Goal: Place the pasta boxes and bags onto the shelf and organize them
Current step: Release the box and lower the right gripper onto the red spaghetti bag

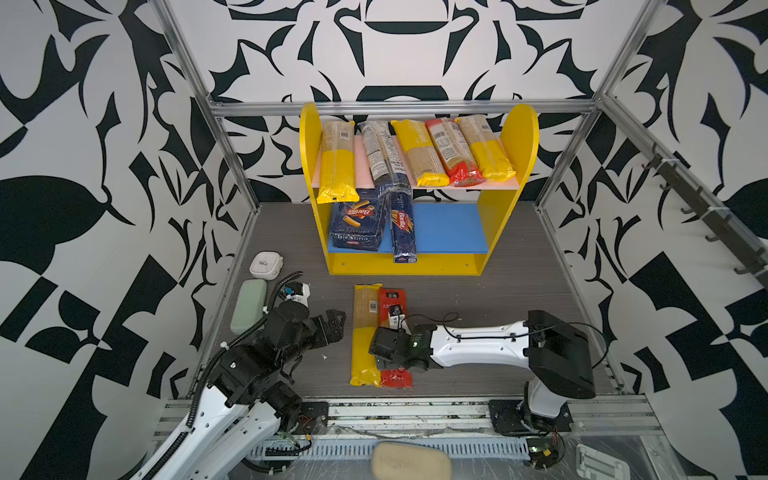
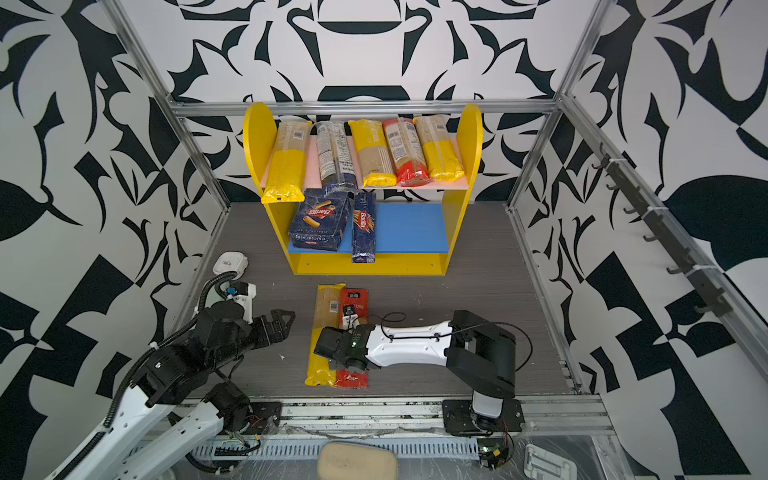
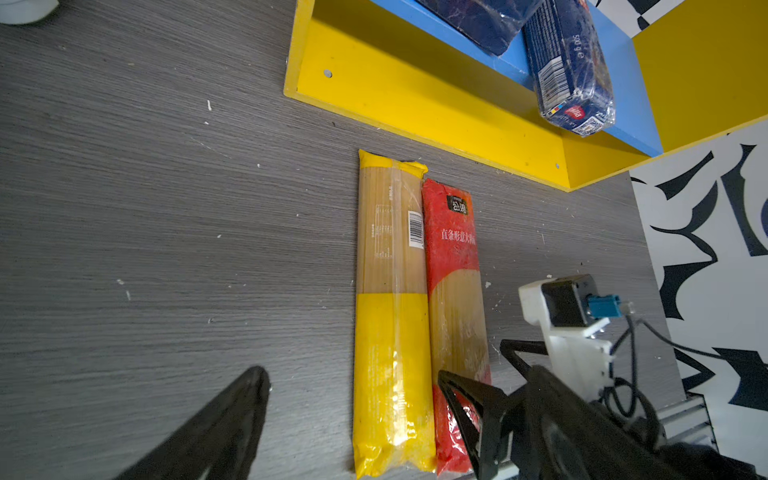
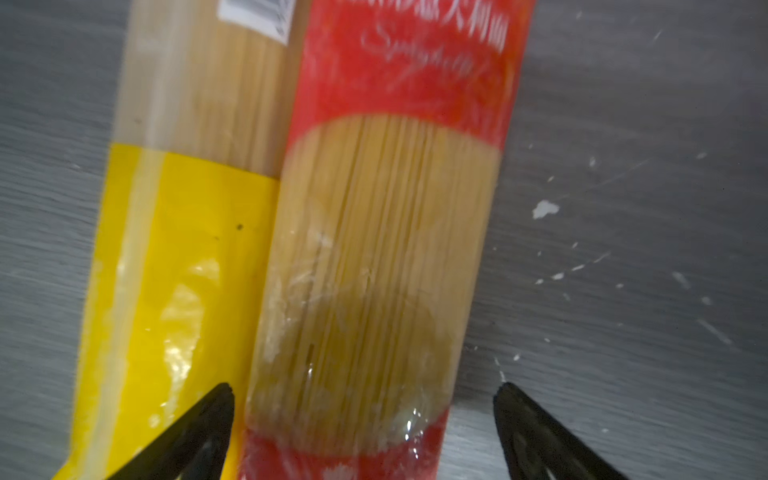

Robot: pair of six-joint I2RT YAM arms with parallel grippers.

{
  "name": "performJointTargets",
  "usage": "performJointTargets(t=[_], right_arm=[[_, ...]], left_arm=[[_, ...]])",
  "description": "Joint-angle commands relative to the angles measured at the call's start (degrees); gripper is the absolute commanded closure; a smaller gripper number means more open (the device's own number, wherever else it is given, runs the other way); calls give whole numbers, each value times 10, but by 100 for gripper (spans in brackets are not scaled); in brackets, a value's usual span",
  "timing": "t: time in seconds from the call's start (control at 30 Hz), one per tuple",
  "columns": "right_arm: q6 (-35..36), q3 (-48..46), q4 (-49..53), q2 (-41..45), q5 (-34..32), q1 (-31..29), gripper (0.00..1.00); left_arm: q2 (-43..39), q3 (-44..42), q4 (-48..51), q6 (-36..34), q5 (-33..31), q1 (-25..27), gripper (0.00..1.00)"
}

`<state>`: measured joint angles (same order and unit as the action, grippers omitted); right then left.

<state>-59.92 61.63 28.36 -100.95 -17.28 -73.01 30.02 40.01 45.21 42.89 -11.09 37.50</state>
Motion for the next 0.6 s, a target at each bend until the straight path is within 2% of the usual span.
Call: performJointTargets(t=[0.0, 0.17, 0.3, 0.57], right_arm=[[-20, -11, -18, -15, 20, -3, 0], [-26, -27, -32, -34, 32, -4, 0], [-39, -48, -42, -36, 43, -4, 8], [-56, -110, -70, 4, 54, -4, 74]], left_arm=[[-8, -12, -7, 17, 3, -2, 1], [-8, -18, -7, 22, -1, -2, 1], [-7, -18, -7, 23, -5, -2, 1], [-1, -16, -6, 24, -10, -2, 1]])
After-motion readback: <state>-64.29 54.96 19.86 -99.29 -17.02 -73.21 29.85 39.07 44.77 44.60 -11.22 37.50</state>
